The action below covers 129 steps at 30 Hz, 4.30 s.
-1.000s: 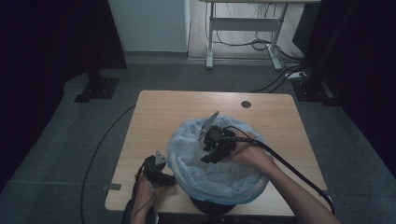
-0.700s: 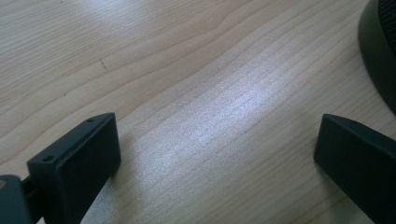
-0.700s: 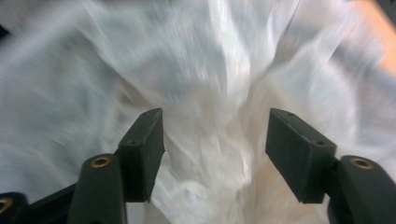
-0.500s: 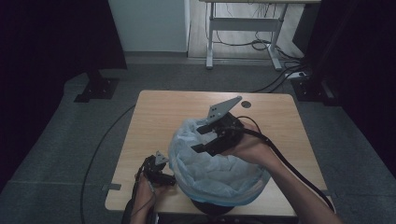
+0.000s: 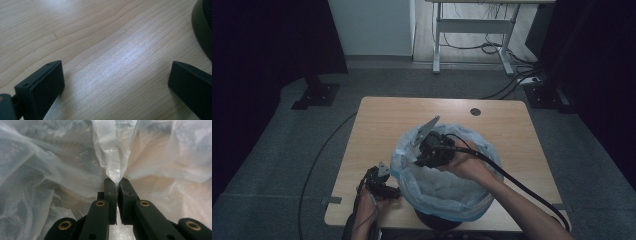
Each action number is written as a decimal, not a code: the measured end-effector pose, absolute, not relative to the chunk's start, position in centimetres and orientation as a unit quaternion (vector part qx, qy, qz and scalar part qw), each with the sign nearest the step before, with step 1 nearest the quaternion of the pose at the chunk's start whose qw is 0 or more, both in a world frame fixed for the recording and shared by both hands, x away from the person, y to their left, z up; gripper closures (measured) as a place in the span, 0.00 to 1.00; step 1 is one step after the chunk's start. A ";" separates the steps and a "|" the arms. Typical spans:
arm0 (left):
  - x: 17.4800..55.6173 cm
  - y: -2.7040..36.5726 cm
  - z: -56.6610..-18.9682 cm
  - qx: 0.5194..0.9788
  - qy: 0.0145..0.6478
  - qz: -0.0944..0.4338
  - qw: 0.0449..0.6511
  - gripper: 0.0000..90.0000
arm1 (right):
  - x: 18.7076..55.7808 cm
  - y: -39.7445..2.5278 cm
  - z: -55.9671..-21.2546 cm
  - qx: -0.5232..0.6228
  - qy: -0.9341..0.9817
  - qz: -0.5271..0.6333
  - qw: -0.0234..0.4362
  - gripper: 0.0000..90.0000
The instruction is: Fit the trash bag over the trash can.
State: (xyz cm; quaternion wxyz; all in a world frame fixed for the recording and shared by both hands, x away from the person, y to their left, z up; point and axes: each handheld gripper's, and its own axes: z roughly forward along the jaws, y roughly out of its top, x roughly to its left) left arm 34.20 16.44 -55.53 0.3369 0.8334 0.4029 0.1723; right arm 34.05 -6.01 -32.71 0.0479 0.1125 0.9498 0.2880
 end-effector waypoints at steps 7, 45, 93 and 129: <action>34.2 16.4 -55.5 0.833 0.403 0.172 0.337 0.00 | 33.7 -6.6 -32.3 0.115 0.946 0.302 0.033 0.74; 34.2 16.4 -55.5 0.833 0.403 0.172 0.337 0.00 | 36.2 -9.9 -31.6 0.175 0.939 0.269 0.127 0.70; 34.2 16.4 -55.5 0.833 0.403 0.172 0.337 0.00 | 31.4 -10.5 -30.1 0.073 0.922 0.380 0.000 0.44; 34.2 16.4 -55.5 0.833 0.403 0.173 0.337 0.00 | 34.1 -14.7 -27.7 0.121 0.907 0.400 0.052 0.16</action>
